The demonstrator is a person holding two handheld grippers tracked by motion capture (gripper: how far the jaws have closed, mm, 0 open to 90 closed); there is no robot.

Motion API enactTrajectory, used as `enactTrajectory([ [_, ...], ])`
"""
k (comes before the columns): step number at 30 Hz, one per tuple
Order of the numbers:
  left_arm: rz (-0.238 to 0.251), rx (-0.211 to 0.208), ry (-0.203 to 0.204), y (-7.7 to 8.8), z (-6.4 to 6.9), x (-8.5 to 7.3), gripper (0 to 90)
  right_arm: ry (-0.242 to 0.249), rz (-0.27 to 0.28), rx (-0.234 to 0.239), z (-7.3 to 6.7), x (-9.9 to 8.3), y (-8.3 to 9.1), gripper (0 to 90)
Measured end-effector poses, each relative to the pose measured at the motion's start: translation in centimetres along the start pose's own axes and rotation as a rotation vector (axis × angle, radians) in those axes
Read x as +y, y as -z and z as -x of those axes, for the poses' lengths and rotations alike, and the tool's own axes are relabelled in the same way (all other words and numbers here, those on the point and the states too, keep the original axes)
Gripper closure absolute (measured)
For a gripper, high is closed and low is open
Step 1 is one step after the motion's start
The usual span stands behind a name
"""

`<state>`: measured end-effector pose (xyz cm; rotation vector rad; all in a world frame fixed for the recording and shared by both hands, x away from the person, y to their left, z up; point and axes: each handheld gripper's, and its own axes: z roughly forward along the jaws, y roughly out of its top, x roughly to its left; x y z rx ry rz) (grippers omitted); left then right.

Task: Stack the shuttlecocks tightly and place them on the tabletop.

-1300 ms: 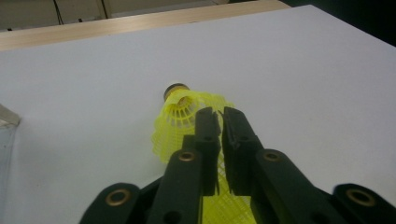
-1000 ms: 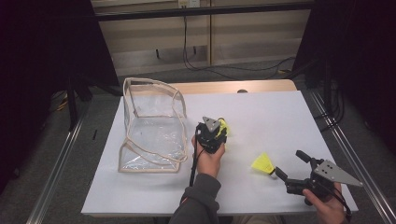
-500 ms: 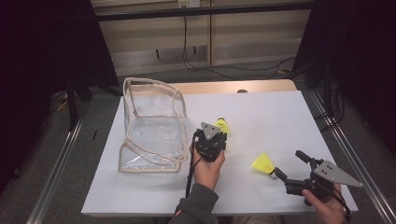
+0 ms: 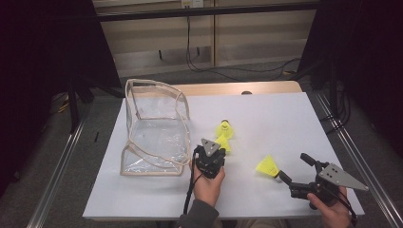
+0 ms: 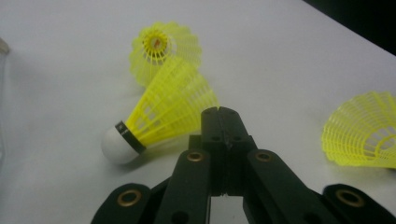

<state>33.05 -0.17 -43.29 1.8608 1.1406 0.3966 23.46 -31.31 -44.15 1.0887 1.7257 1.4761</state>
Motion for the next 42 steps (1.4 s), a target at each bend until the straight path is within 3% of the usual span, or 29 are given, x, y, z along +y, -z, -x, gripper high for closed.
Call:
enactTrajectory([
  [6, -0.04, 0.05, 0.044, -1.0, -0.9, -1.2, 90.0, 0.001, 0.001, 0.0, 0.1, 0.0, 0.0, 2.0],
  [10, -0.043, 0.094, 0.042, -1.3, -1.4, -1.2, 90.0, -0.004, -0.001, 0.001, 0.1, 0.0, 0.0, 2.0],
  [17, -0.044, 0.128, 0.051, -2.0, -1.6, -1.2, 90.0, -0.001, 0.001, -0.003, 0.1, 0.0, 0.1, 2.0],
  [31, -0.039, 0.149, 0.081, -2.6, -1.7, -0.8, 90.0, -0.001, -0.002, -0.001, 0.1, 0.0, 0.1, 2.0],
  [39, -0.024, 0.142, 0.062, -2.7, -1.5, -0.7, 88.9, -0.007, 0.003, -0.001, 0.1, 0.0, 0.0, 2.0],
  [42, -0.047, 0.144, 0.066, -2.9, -1.5, -0.7, 88.9, 0.0, 0.0, 0.0, 0.2, 0.0, 0.1, 2.0],
])
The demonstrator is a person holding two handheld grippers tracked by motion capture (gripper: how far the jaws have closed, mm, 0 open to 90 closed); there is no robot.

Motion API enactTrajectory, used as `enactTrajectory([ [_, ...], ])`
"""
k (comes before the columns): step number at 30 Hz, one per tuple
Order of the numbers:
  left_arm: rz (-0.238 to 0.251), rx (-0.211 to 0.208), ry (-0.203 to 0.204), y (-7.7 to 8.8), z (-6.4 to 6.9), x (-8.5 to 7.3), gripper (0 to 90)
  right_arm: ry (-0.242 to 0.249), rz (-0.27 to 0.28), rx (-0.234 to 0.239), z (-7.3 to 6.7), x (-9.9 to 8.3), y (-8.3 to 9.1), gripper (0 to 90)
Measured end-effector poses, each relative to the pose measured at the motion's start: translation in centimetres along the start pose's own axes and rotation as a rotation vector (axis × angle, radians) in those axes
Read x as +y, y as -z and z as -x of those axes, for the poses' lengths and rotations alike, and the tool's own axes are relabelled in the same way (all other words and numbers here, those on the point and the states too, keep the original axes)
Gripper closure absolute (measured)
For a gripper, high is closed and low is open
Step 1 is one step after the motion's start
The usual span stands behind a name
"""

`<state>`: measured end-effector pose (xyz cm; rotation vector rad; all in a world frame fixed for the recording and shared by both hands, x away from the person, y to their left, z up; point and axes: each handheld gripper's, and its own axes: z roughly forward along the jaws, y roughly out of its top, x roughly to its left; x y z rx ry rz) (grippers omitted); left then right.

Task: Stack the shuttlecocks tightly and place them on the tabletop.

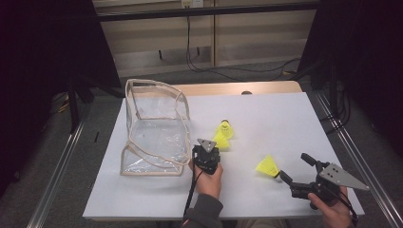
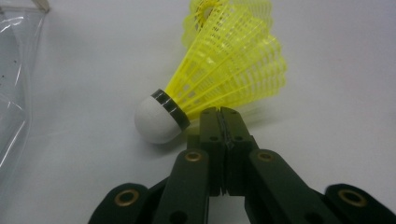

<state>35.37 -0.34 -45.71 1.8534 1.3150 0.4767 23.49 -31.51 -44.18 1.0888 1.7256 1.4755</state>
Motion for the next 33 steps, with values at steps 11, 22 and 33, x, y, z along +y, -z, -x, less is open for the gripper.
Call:
enactTrajectory([
  [11, -0.025, 0.057, 0.027, -0.3, -0.2, 0.2, 89.1, 0.001, 0.002, -0.002, 0.0, 0.1, 0.1, 2.0],
  [22, -0.027, 0.066, 0.045, -0.9, -0.3, 0.6, 88.4, -0.001, 0.004, -0.003, 0.1, 0.0, 0.2, 2.0],
  [33, 0.061, 0.016, 0.037, 0.2, 0.8, 2.0, 79.6, -0.003, 0.004, -0.003, 0.0, 0.0, 0.1, 2.0],
])
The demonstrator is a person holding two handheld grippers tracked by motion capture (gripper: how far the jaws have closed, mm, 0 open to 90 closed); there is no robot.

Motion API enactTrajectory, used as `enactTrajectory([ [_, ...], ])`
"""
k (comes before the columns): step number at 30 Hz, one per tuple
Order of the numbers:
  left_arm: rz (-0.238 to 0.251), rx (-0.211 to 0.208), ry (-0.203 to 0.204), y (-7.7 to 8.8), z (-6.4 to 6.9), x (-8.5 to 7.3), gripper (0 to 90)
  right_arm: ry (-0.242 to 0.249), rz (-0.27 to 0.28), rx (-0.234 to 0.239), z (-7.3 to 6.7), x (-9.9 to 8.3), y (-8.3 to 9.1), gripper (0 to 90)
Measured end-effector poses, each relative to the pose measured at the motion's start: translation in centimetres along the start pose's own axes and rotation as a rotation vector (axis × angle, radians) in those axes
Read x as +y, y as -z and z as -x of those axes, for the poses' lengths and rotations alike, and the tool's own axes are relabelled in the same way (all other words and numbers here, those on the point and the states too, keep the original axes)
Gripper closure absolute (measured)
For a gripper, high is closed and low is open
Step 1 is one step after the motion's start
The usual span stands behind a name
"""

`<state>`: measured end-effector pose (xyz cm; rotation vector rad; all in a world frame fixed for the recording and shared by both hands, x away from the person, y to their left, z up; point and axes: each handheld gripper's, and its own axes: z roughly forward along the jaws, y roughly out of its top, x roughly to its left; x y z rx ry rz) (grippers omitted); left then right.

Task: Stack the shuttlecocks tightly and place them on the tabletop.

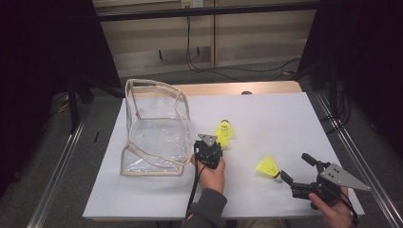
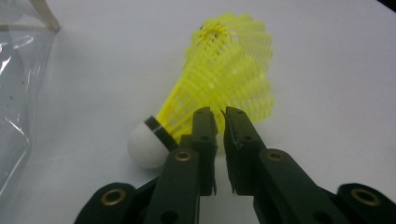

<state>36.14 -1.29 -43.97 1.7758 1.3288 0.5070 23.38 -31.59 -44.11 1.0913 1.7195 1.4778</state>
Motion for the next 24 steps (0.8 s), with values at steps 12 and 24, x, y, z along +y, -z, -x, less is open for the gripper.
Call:
enactTrajectory([
  [12, 0.036, 0.014, -0.012, -1.2, 0.3, 2.6, 47.2, 0.001, -0.001, 0.002, 0.1, 0.0, 0.0, 2.0],
  [24, -0.013, -0.006, -0.07, -1.8, 0.6, 2.4, 68.9, -0.002, -0.004, 0.002, 0.2, 0.0, 0.1, 2.0],
])
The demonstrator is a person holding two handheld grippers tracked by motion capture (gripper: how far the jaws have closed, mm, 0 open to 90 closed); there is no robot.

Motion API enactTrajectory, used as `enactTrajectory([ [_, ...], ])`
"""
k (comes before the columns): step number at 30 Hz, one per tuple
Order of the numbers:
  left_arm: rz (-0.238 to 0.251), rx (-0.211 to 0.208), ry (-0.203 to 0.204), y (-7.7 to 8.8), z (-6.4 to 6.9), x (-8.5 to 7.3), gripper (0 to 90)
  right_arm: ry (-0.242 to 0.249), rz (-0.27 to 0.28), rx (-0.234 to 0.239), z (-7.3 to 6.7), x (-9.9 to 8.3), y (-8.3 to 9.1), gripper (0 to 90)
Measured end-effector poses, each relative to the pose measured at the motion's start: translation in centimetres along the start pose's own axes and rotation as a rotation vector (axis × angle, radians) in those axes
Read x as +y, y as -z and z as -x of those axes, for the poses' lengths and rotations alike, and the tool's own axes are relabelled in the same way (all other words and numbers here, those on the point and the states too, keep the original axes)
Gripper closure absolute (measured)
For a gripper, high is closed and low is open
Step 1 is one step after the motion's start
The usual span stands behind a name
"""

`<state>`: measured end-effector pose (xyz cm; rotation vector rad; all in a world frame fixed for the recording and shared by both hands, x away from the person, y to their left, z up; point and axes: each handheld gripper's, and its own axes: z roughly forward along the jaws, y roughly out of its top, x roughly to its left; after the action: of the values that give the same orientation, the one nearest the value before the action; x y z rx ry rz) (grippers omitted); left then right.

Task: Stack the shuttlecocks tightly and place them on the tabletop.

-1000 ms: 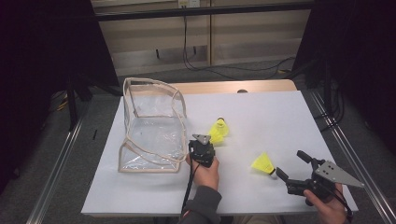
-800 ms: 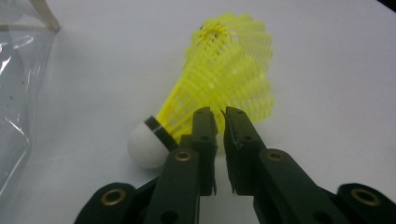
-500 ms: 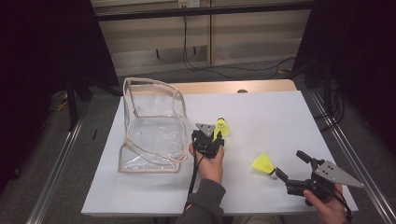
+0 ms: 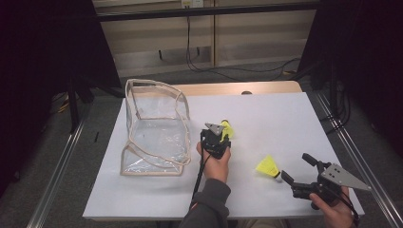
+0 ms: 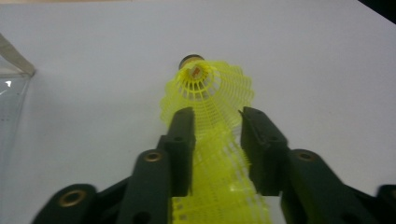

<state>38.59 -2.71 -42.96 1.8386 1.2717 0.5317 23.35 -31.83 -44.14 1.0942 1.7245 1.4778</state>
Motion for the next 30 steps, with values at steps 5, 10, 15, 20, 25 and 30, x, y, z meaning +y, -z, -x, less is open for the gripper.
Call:
enactTrajectory([
  [5, 0.008, -0.001, -0.01, 0.5, -0.5, 0.2, 79.1, 0.004, 0.003, -0.001, 0.0, 0.0, 0.0, 2.0],
  [10, 0.01, -0.005, -0.001, 0.4, -1.0, 0.3, 81.6, 0.004, 0.002, 0.0, -0.1, 0.0, -0.1, 2.0],
  [15, 0.017, -0.006, -0.01, 0.1, -1.1, 0.6, 82.3, 0.005, -0.001, 0.001, 0.0, 0.0, -0.1, 2.0],
  [20, 0.017, 0.004, -0.008, -0.2, -1.4, 1.2, 84.2, 0.006, -0.002, 0.001, 0.0, 0.0, -0.1, 2.0],
  [25, 0.009, 0.0, -0.012, -0.5, -1.4, 1.4, 84.5, -0.002, -0.004, 0.002, 0.0, -0.1, 0.0, 2.0],
  [30, 0.014, -0.005, -0.019, -0.6, -1.3, 2.1, 85.0, -0.006, 0.003, 0.002, 0.0, 0.0, -0.1, 2.0],
])
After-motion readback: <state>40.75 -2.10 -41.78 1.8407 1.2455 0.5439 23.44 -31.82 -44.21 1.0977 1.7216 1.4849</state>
